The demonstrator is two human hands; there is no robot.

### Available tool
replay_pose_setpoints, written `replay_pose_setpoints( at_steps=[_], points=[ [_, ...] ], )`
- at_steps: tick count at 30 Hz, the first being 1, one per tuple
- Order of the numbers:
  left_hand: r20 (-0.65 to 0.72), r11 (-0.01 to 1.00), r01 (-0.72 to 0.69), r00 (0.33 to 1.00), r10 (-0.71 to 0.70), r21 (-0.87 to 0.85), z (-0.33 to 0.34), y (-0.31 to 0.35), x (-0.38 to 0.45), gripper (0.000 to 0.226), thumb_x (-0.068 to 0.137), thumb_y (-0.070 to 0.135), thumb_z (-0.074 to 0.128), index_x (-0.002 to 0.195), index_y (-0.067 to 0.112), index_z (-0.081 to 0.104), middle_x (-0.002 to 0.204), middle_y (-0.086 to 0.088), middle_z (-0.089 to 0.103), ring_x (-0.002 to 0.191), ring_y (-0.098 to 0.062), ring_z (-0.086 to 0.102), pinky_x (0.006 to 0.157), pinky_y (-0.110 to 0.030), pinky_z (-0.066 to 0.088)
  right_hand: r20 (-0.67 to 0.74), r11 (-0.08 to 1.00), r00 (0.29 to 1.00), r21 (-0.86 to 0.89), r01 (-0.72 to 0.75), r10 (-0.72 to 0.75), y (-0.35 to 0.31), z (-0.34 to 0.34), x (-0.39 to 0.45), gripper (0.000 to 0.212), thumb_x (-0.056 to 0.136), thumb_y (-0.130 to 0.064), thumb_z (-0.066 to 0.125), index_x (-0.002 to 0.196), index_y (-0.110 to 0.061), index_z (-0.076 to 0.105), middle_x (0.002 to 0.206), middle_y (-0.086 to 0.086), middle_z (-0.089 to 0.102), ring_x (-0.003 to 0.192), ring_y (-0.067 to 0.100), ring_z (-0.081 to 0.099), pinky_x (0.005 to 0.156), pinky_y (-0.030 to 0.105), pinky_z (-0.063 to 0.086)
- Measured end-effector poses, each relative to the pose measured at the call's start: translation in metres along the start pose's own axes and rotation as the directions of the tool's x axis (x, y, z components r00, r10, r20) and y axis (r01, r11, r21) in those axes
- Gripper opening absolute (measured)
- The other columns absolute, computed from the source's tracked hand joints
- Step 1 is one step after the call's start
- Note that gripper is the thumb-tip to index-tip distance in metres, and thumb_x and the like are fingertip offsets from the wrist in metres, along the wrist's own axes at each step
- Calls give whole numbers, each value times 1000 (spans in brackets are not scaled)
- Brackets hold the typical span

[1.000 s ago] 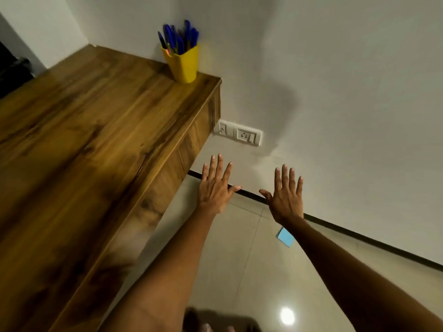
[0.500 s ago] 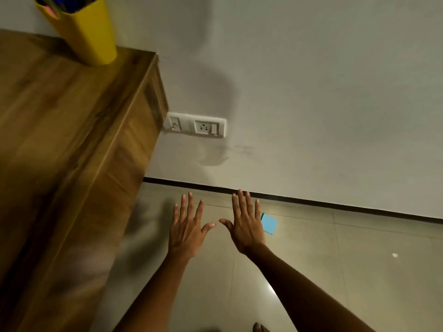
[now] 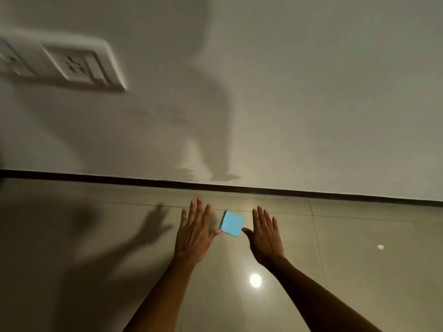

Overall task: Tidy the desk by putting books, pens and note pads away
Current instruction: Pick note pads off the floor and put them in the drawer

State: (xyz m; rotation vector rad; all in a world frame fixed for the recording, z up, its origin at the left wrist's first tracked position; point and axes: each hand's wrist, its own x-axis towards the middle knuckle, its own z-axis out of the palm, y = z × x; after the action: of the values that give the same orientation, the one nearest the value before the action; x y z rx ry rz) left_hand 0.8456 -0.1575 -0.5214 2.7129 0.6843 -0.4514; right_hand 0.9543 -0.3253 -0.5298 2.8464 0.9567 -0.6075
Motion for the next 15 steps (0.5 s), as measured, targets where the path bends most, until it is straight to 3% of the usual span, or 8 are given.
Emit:
replay_pose_setpoints(
  at_steps=[2, 4, 10, 15],
  points=[
    [20, 997, -68, 997, 68, 20, 54, 17, 31, 74, 94, 54, 33, 151, 15, 8, 158, -16, -4, 147, -31, -2, 117, -42, -4, 43, 1000, 999, 7, 10, -10, 20, 46, 25, 66, 98, -49, 3, 151, -10, -2, 157, 5, -14, 149, 26, -4, 119, 38, 0],
    [49, 1000, -31, 998, 31, 3, 108, 29, 64, 73, 97, 47, 36, 151, 15, -2, 158, -14, -12, 147, -29, -12, 117, -41, -8, 84, 996, 996, 80, 27, -34, 32, 94, 51, 55, 103, -25, 27, 152, -10, 5, 161, 8, 0, 149, 25, 3, 120, 36, 7],
    [42, 931, 215, 976, -212, -294, 228, 51, 132, 62, 94, 31, 52, 146, 12, 24, 149, -12, 29, 137, -28, 26, 111, -37, 28, 120, 912, 993, 406, -58, 9, 42, 199, 105, 53, 100, -12, 36, 150, -8, 18, 158, 13, 17, 142, 30, 26, 114, 33, 25],
    [60, 848, 320, 944, -326, -423, 273, 66, 174, 66, 89, 23, 61, 144, 9, 28, 146, -13, 35, 134, -29, 30, 109, -36, 29, 190, 712, 976, 671, -205, 103, 48, 240, 131, 53, 97, -6, 42, 146, 0, 21, 148, 13, 35, 135, 29, 37, 106, 27, 35]
  ],
)
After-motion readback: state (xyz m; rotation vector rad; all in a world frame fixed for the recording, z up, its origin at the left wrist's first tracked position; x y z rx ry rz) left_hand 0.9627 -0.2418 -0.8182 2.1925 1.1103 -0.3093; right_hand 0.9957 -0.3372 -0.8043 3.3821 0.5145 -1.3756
